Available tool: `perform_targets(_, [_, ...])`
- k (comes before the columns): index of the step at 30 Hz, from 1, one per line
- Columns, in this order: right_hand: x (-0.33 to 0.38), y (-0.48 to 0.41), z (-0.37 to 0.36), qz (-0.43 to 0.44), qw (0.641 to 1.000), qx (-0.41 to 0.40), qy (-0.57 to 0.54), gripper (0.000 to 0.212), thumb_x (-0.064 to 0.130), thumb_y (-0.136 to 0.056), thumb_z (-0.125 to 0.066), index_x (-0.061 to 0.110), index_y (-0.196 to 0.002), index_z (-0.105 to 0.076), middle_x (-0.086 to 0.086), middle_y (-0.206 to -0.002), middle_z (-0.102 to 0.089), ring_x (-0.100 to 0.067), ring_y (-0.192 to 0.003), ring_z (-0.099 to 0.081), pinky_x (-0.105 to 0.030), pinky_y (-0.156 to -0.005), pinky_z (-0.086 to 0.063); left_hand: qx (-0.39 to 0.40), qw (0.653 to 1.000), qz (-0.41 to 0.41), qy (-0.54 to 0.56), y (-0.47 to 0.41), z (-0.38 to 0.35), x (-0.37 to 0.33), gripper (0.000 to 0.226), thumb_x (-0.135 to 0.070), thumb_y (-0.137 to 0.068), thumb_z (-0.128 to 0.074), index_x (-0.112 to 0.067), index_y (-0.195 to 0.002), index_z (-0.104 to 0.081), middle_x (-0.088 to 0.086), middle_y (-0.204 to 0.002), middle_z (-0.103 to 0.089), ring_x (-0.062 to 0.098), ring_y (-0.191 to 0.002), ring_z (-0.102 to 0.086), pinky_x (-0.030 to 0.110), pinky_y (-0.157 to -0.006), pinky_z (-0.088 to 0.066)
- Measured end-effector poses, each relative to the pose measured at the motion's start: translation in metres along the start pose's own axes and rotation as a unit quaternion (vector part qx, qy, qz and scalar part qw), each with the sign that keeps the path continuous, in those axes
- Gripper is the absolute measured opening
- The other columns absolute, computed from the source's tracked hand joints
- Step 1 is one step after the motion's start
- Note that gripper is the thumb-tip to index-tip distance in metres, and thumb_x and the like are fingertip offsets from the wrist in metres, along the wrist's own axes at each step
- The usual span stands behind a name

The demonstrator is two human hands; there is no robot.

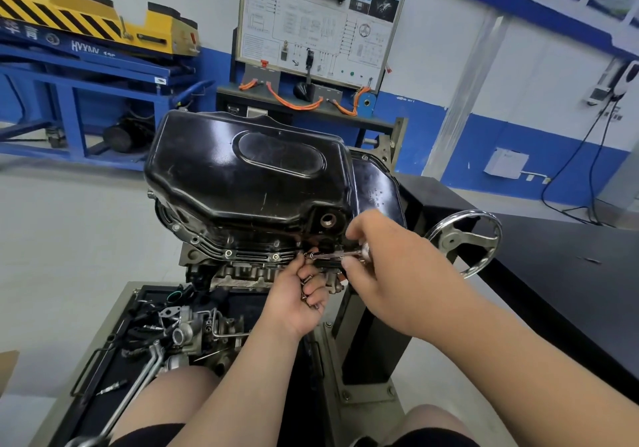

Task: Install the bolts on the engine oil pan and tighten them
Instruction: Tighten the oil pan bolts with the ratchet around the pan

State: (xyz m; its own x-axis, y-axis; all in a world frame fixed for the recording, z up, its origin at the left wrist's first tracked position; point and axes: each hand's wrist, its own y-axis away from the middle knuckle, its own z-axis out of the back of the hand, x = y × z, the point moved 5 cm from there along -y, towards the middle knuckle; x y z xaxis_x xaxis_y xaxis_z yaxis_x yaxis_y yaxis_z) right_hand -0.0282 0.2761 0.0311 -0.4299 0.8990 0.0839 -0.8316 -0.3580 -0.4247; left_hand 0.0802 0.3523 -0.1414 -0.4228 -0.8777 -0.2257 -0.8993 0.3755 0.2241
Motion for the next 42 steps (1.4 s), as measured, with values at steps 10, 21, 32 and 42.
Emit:
perform_targets(10, [-0.026,0.01,0.0,-0.197,0.913,-0.042,-0.355,0.039,0.054,-0.061,-0.073,0.022,-0.083,-0.065,0.002,-0.075,-0.072,-0.013,-0.074,-0.07,-0.038,-0.078,-0.057,-0.051,0.998,-0.025,-0.012,0.0,-0.009,0.002,0.033,-0.034,-0.097,-0.05,-0.018,-0.069,-0.046,-0.01,-0.048,-0.031,0.005,-0.032,-0.024,0.016,-0.03,-0.017])
perform_targets(21, [0.022,-0.009,0.031,0.038,0.956,0.056,0.287,0.032,0.052,-0.097,-0.037,0.021,-0.086,-0.033,0.006,-0.062,-0.028,-0.011,-0.048,-0.027,-0.025,-0.042,-0.015,-0.081,0.996,-0.034,-0.013,0.0,-0.013,0.005,0.035,-0.04,-0.097,-0.048,-0.018,-0.07,-0.048,-0.009,-0.046,-0.032,0.005,-0.031,-0.023,0.015,-0.03,-0.015])
perform_targets(32, [0.022,-0.009,0.027,0.012,0.949,0.122,0.29,0.045,0.046,-0.095,-0.018,0.023,-0.111,-0.053,-0.001,-0.067,-0.035,-0.016,-0.052,-0.034,-0.028,-0.044,-0.025,-0.038,0.999,-0.007,-0.026,-0.001,-0.011,-0.001,0.036,-0.033,-0.1,-0.042,-0.018,-0.068,-0.045,-0.009,-0.044,-0.033,0.005,-0.03,-0.023,0.016,-0.027,-0.016])
perform_targets(42, [0.023,-0.013,0.029,-0.098,0.983,0.053,0.143,0.057,0.06,-0.094,-0.035,0.016,-0.057,-0.042,0.0,-0.053,-0.042,-0.015,-0.048,-0.041,-0.026,-0.046,-0.024,-0.037,0.998,-0.01,-0.04,-0.003,-0.009,0.0,0.034,-0.038,-0.099,-0.045,-0.016,-0.074,-0.053,-0.009,-0.058,-0.035,0.005,-0.038,-0.029,0.016,-0.034,-0.022])
